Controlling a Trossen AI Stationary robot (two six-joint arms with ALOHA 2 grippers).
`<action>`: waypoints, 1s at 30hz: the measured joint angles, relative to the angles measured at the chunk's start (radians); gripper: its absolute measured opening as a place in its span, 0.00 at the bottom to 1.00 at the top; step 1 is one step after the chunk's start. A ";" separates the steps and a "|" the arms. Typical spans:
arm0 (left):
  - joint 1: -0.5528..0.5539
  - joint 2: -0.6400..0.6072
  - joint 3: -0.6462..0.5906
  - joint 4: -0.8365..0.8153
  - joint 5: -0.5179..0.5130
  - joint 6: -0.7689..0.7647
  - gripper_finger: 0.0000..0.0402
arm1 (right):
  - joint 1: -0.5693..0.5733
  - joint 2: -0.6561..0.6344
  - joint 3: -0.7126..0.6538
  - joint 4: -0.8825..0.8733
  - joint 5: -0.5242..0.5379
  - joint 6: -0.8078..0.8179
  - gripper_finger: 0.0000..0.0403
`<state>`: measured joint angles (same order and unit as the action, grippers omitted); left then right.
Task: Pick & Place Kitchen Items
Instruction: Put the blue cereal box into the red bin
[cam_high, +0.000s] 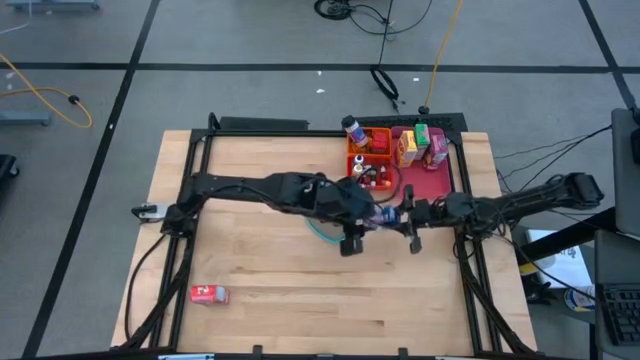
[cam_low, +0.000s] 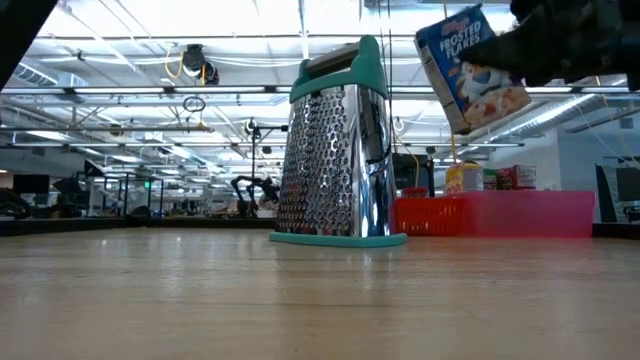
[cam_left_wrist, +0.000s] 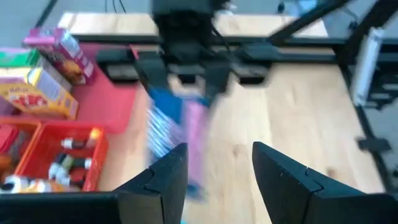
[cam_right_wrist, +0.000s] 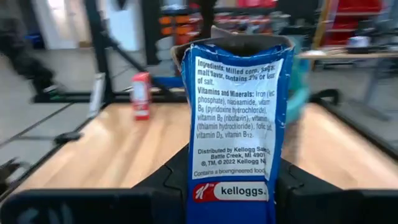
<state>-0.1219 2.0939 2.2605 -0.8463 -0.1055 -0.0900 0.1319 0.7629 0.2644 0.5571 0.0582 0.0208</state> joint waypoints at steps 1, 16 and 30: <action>-0.002 -0.008 0.000 -0.026 0.000 -0.010 0.44 | -0.001 -0.023 -0.001 -0.026 0.031 0.000 0.26; -0.201 -0.042 0.000 -0.407 -0.320 -0.286 0.44 | 0.000 -0.306 -0.001 -0.360 0.614 -0.001 0.26; -0.515 -0.042 0.000 -0.636 -0.674 -0.712 0.44 | -0.012 -0.342 -0.124 -0.264 1.112 -0.014 0.24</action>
<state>-0.6371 2.0518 2.2605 -1.4826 -0.7791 -0.8018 0.1199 0.4213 0.1400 0.2928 1.1702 0.0067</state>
